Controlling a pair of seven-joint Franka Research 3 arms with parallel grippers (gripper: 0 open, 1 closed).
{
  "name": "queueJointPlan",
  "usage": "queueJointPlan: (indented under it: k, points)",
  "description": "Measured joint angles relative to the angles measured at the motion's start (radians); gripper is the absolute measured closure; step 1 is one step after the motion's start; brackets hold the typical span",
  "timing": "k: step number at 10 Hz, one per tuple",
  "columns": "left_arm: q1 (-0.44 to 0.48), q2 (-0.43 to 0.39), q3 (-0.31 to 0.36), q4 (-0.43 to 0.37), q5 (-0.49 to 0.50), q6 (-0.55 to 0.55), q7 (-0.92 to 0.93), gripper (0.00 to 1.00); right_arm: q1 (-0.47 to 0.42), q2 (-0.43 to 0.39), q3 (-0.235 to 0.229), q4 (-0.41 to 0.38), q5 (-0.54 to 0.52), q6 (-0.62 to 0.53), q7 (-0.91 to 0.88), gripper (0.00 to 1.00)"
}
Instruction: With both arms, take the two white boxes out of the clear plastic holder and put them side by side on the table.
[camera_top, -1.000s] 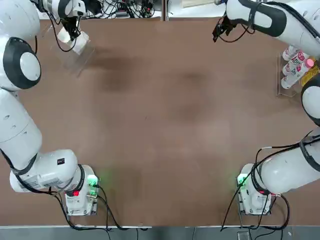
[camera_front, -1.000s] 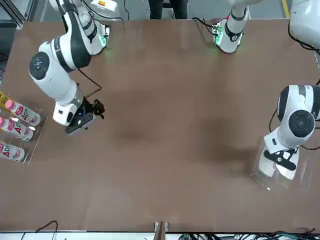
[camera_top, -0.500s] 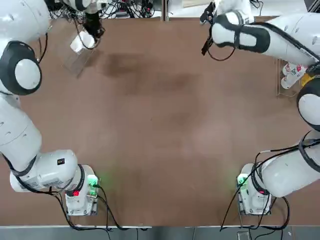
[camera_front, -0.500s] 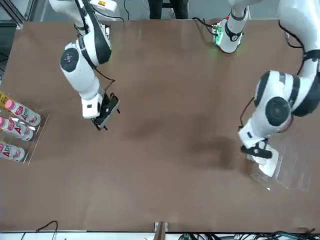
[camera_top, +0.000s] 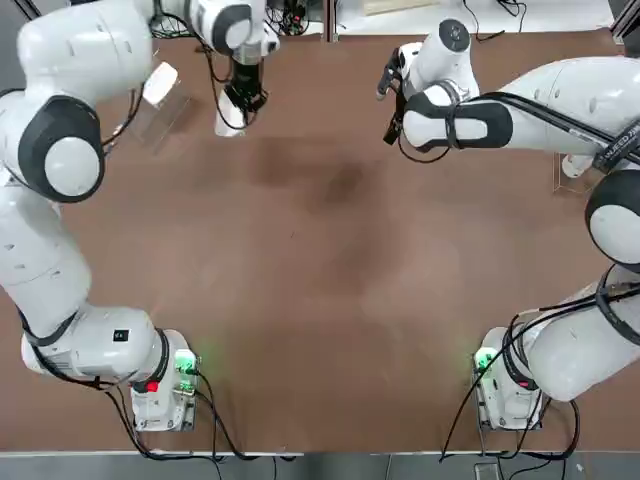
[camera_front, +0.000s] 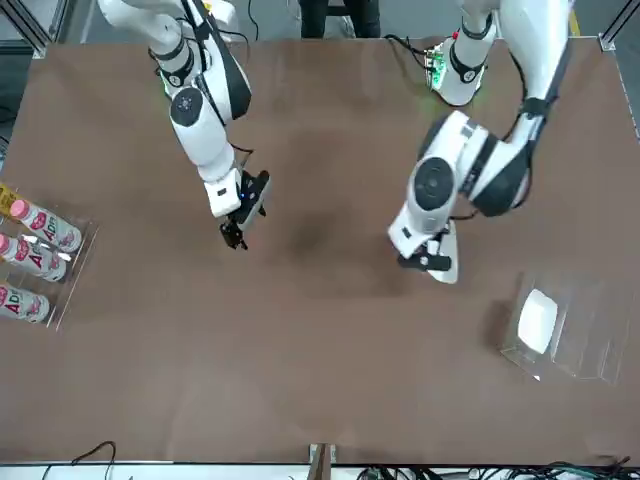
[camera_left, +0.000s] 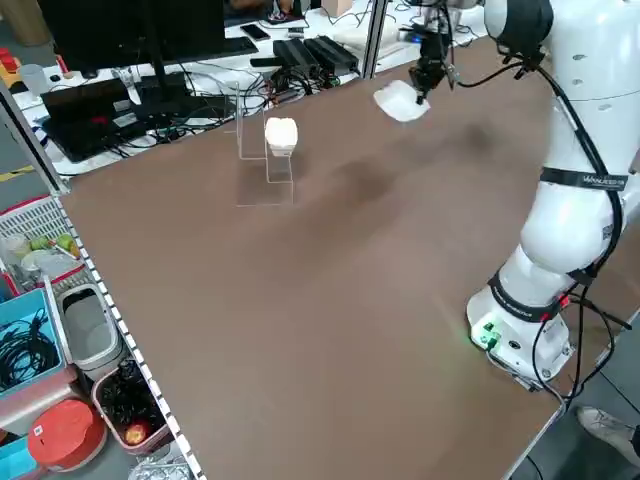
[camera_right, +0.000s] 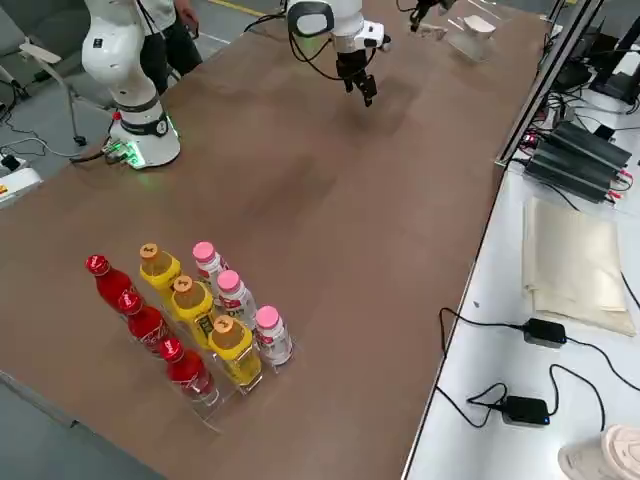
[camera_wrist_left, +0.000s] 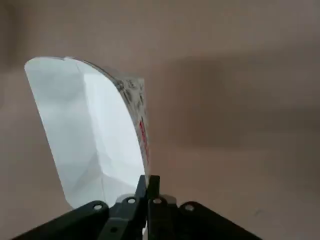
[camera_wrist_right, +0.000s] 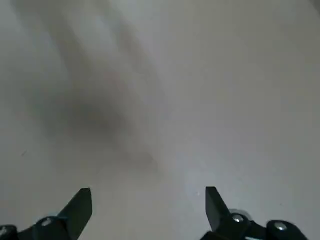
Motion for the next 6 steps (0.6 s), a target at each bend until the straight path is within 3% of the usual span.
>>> queueJointPlan:
  k: [3, 6]
  points:
    - [-0.124, 0.051, -0.001, -0.025, -0.037, 0.017, -0.13, 0.98, -0.004, 0.009, -0.009, -0.026, 0.0, 0.014, -0.004, 0.0]
    - [-0.26, 0.131, -0.001, -0.028, -0.043, 0.129, -0.294, 0.98, -0.007, 0.069, -0.012, -0.032, 0.0, 0.106, -0.005, 0.0]
